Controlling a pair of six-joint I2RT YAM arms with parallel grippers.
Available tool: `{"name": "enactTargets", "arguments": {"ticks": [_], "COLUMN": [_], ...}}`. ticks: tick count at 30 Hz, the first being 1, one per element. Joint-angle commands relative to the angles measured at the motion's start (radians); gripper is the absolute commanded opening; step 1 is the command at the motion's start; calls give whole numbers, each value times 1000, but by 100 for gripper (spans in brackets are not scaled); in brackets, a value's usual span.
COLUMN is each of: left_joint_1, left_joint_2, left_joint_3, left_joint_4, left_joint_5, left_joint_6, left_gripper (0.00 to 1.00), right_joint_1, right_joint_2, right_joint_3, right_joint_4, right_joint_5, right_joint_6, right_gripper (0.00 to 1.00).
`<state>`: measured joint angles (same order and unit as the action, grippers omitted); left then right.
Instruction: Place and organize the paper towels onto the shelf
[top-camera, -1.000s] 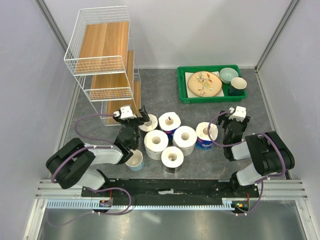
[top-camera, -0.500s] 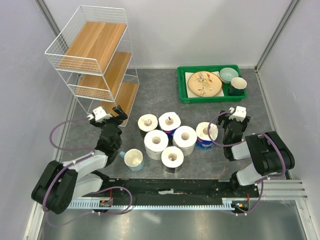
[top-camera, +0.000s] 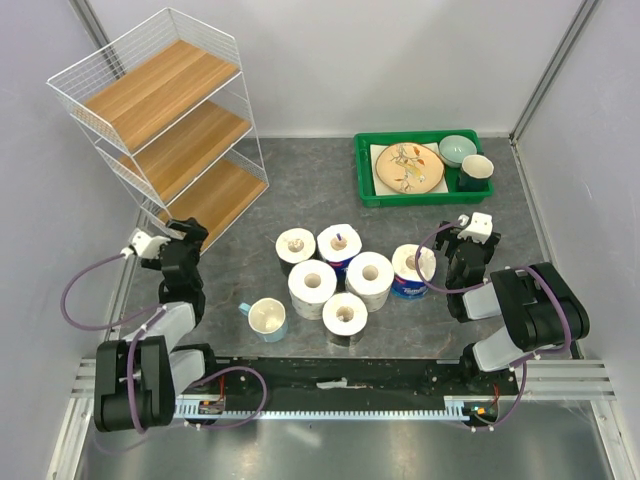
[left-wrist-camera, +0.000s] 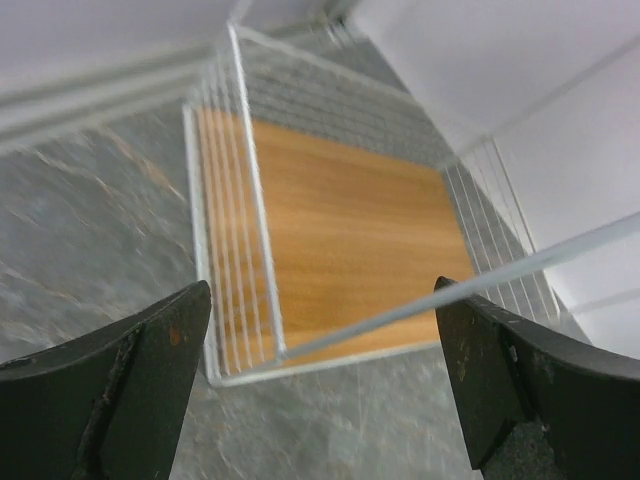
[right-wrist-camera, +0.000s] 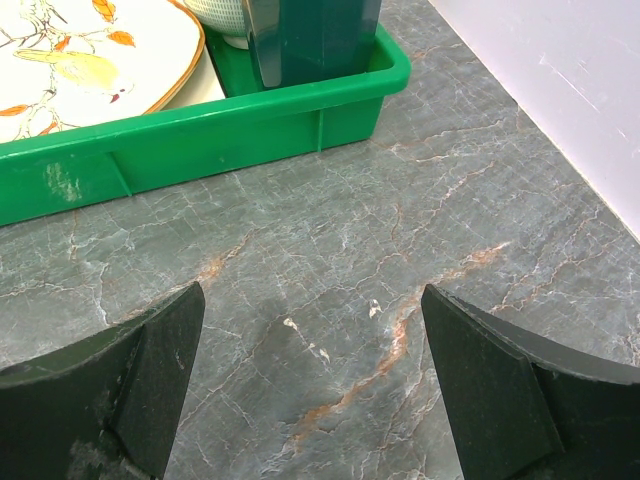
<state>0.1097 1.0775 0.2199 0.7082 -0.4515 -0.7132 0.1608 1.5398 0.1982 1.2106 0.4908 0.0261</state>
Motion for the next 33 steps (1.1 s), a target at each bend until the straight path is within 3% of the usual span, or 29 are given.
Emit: {"name": "enactTargets", "arguments": {"ticks": [1,7,12,24,27,28,33], "left_joint_1": [-51,-282,-424,-436,-435,-435,-435], "left_joint_2": [19,-96,-224,-246,-232,-229,-209], "left_joint_3": [36,35,7,-39,-42,-42,-36], "left_joint_4": [45,1,-58,-127,-118,-116,-101], "left_joint_5": [157,13,-75,-180,-202,-208,-213], "left_joint_6": [-40,150,193,216,241,242,250], "left_gripper": [100,100,99,100,100,100,99], "right_joint_1": [3,2,2,3,35,43,54], "right_joint_2": [-9,-9,-9,-15,-159,-240,-420], "right_joint_3": [17,15,18,12,102,133,329], "right_joint_4": [40,40,40,59,-173,-330,-589], "right_joint_5": [2,2,2,6,58,72,0], "right_joint_6": [6,6,6,0,-14,-12,90], "right_gripper": [98,98,98,98,98,98,98]}}
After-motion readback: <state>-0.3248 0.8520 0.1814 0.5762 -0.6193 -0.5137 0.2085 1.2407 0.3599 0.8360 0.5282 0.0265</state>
